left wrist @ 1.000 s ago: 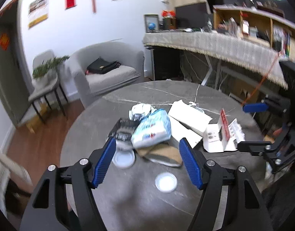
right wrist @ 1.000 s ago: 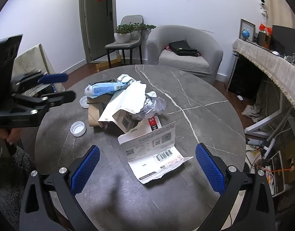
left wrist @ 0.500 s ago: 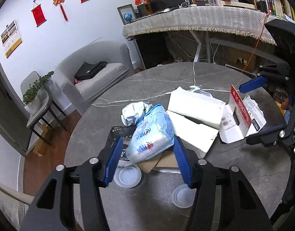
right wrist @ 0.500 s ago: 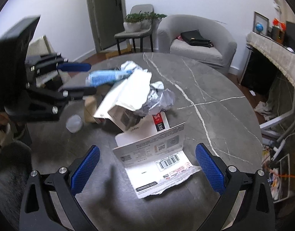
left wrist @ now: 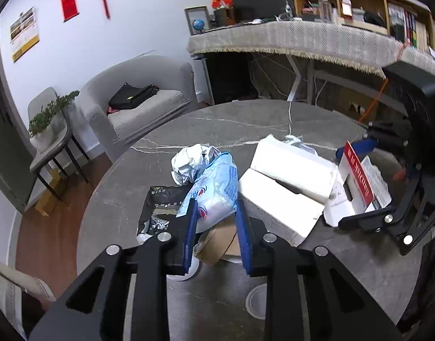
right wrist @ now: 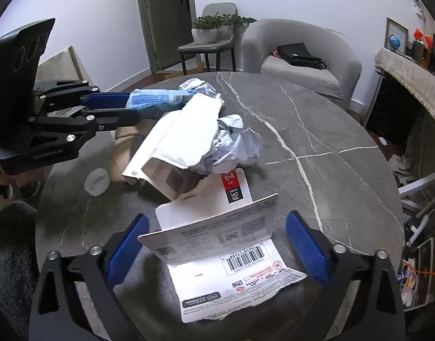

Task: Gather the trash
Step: 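Reach the right tool to the white printed paper label and grasp it, then carry the paper label with the right tool over the teal bin and release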

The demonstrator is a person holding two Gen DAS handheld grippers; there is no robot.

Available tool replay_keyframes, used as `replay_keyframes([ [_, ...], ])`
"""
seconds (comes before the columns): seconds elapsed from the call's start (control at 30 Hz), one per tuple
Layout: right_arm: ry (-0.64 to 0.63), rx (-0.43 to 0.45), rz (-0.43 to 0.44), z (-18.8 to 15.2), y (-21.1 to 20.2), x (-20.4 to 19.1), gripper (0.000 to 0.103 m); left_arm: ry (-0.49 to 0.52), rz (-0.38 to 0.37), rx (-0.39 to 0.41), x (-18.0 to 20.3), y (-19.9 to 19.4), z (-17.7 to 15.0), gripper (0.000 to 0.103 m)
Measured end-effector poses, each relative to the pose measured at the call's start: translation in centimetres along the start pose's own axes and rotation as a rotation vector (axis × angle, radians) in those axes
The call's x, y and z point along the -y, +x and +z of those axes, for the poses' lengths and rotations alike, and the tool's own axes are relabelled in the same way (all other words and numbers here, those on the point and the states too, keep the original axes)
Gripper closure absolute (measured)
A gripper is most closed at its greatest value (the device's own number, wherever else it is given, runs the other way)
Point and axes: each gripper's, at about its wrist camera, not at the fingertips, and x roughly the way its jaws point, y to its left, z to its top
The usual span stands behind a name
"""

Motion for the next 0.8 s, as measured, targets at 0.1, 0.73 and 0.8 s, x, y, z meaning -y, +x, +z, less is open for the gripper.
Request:
replay_keyframes([
  [0.1, -0.004, -0.001, -0.002, 0.1, -0.3, 0.0, 0.027, -0.043, -0.01, 0.008, -0.2, -0.2, 0.1, 0.077],
  [0.73, 0.065, 0.012, -0.175, 1.4, -4.5, -1.4, 0.028, -0.307, -0.052, 0.106, -2.9, -4.8, -1.0, 0.089],
  [0.8, 0.077, 0.035, -0.214, 2.2, -4.9, -1.4, 0.028, -0.335, -0.049, 0.113, -3.7, -5.4, -1.4, 0.09],
])
